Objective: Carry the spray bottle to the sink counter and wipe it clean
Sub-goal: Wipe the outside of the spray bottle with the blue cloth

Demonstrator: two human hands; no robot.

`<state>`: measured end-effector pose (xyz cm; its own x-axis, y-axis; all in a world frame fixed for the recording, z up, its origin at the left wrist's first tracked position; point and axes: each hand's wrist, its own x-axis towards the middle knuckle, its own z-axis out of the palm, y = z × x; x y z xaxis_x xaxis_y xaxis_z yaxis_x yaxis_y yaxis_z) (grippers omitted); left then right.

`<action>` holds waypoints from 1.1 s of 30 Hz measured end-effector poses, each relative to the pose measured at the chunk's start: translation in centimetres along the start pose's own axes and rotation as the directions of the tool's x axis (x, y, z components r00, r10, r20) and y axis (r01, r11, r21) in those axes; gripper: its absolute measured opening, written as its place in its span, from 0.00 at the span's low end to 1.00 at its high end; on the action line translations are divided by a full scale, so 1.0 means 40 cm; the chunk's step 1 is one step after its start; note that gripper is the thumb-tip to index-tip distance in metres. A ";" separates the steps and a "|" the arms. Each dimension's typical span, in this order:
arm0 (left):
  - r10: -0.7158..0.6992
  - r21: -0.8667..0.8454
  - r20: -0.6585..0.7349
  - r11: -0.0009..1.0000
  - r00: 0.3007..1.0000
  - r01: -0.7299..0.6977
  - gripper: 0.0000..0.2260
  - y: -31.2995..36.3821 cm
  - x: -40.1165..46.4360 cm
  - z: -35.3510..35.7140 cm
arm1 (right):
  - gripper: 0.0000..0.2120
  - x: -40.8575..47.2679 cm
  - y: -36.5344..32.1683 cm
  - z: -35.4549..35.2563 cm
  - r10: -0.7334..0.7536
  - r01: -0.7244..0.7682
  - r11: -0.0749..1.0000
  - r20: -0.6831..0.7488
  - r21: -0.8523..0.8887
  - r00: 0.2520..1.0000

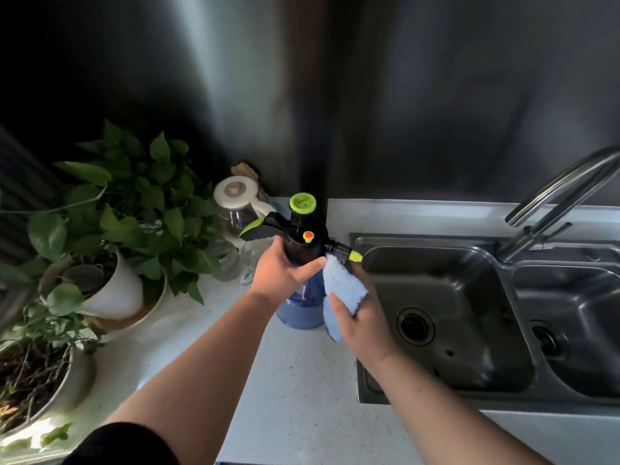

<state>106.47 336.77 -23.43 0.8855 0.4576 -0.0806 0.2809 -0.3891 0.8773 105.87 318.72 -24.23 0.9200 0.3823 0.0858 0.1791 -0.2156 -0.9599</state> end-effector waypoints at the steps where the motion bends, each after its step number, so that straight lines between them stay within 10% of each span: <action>1: -0.002 -0.021 -0.023 1.000 1.000 0.001 0.24 0.009 -0.002 0.003 | 0.28 -0.004 -0.004 0.013 -0.052 0.053 0.998 0.027 -0.037 0.998; 9: 0.022 -0.289 -0.044 0.957 0.999 -0.034 0.26 0.146 -0.017 -0.049 | 0.30 0.037 -0.109 0.008 -0.428 0.358 0.831 -0.077 -0.426 0.901; 13: 0.128 -0.309 0.072 0.946 0.989 -0.100 0.20 0.244 -0.018 -0.133 | 0.19 0.082 -0.196 -0.038 -0.002 0.028 0.990 -0.177 0.141 0.984; 16: 0.191 -0.297 0.125 0.944 0.974 -0.147 0.15 0.303 -0.015 -0.187 | 0.27 0.130 -0.235 -0.085 0.367 -0.332 0.787 0.037 0.520 0.929; 20: 0.242 -0.307 0.134 0.932 0.961 -0.192 0.11 0.344 -0.001 -0.229 | 0.26 0.161 -0.300 -0.110 0.506 -0.533 0.644 0.218 0.549 0.835; 23: 0.246 -0.312 0.080 0.926 0.966 -0.210 0.14 0.375 0.012 -0.244 | 0.26 0.150 -0.335 -0.087 0.308 -0.285 0.868 0.009 0.406 0.951; 26: 0.205 -0.317 0.006 0.928 0.979 -0.193 0.20 0.417 0.024 -0.248 | 0.23 0.103 -0.368 -0.039 -0.218 0.226 0.973 -0.144 0.041 0.965; 29: 0.147 -0.337 0.037 0.933 0.988 -0.126 0.19 0.449 0.036 -0.254 | 0.29 0.063 -0.366 0.003 -0.633 0.507 0.644 -0.026 -0.573 0.774; 33: 0.161 -0.342 0.213 0.936 0.964 -0.081 0.15 0.461 0.034 -0.296 | 0.29 0.040 -0.390 -0.031 -0.724 0.656 0.450 0.183 -0.606 0.665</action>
<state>108.47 339.67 -1.76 0.9775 0.2078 -0.0368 0.0644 -0.1279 0.9897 104.98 321.60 -8.79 0.4186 0.5749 0.7030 0.8954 -0.3905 -0.2138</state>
